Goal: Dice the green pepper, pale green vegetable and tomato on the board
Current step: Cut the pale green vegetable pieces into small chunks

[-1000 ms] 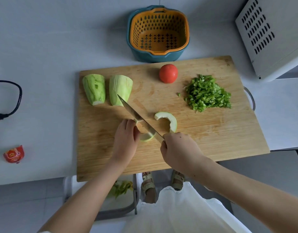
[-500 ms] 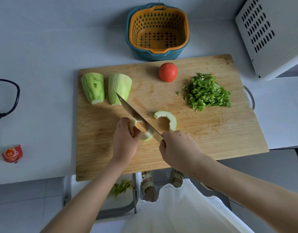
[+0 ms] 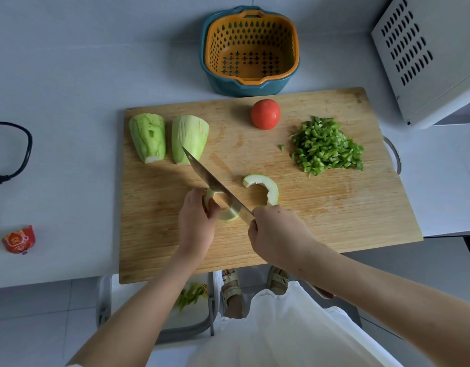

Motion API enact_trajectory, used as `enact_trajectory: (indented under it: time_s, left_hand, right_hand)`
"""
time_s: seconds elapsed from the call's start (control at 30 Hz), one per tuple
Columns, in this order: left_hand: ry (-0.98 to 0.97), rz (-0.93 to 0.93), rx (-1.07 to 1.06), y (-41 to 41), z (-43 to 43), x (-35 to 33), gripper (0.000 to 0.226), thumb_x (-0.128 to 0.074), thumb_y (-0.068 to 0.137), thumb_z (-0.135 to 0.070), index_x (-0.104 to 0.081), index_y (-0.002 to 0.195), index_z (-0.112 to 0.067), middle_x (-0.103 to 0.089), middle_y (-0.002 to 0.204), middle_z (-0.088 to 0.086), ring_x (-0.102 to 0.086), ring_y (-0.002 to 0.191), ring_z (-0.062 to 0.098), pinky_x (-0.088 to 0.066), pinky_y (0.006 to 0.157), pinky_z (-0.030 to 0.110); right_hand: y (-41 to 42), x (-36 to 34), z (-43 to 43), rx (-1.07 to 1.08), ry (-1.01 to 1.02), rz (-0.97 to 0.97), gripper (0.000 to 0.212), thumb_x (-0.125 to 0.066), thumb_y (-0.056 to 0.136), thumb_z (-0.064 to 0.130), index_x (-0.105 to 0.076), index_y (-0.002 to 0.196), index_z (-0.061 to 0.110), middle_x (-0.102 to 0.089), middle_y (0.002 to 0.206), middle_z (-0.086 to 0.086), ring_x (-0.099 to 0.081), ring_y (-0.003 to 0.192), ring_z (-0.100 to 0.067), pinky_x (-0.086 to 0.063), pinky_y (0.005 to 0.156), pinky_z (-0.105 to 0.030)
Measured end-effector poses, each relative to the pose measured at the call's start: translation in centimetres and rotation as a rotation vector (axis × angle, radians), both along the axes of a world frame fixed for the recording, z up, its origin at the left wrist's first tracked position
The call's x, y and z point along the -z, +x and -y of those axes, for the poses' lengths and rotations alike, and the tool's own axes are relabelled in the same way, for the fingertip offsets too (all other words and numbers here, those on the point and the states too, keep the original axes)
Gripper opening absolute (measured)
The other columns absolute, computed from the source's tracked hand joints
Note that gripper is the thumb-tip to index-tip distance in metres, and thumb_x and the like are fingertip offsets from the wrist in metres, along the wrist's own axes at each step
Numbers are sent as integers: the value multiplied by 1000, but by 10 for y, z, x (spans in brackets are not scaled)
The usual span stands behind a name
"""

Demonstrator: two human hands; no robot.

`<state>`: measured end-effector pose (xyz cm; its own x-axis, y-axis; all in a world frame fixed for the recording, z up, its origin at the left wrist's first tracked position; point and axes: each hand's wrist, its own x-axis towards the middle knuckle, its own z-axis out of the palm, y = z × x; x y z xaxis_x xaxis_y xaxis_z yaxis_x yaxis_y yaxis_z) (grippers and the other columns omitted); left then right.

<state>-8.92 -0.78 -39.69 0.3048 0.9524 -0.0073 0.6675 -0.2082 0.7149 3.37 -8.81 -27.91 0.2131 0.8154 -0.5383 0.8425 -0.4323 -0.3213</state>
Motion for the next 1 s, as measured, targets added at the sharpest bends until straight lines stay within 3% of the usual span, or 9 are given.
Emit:
enact_trajectory:
  time_s: [0.1,0.27,0.4,0.53,0.67,0.87,1.0]
  left_hand:
    - [15,4,-4,1,2,0,7,-59,84,-5,-53,87,-7,-51,79,-2,-49,67,12,-30,54,13]
    - [157,26,16,-1,3,2,26,-64,81,3,-43,74,-9,-41,69,-2,-38,54,11,-19,48,11]
    - [137,49,8,-2,4,6,17,-65,83,-2,-48,79,-2,-47,71,1,-44,57,13,-24,49,11]
    - [26,35,-17,-1,2,9,11,-56,87,-6,-46,82,-7,-50,73,4,-48,60,16,-32,50,21]
    - [22,42,-3,-1,2,5,14,-56,86,-4,-44,81,-11,-50,74,3,-49,62,17,-33,52,22]
    - [1,55,-22,0,3,5,16,-57,86,-6,-43,82,-13,-52,75,2,-51,63,16,-33,53,22]
    - [107,72,12,-2,4,5,28,-63,84,-6,-36,78,-14,-43,68,-1,-41,54,12,-22,47,15]
  right_hand:
    - [-1,7,-6,22,-19,-9,33,-38,95,18,-32,62,18,-40,62,2,-38,52,-11,-27,43,-23]
    - [-7,36,-8,79,1,-53,34,-37,95,18,-34,61,18,-41,62,1,-37,51,-12,-25,43,-23]
    - [-1,33,0,120,46,-94,30,-37,95,17,-41,65,16,-41,58,2,-37,49,-13,-26,43,-24]
    - [0,13,9,53,69,-42,36,-36,96,17,-32,60,18,-38,55,2,-33,45,-13,-23,42,-24]
    - [0,6,9,10,16,-22,36,-35,96,18,-31,60,18,-39,57,2,-35,46,-13,-25,42,-24]
    - [-2,4,-1,34,-61,-40,34,-36,96,18,-33,62,17,-40,60,2,-37,49,-11,-25,42,-22]
    - [-11,30,-8,91,-46,-62,29,-38,95,18,-40,66,15,-46,65,-1,-45,56,-17,-29,43,-24]
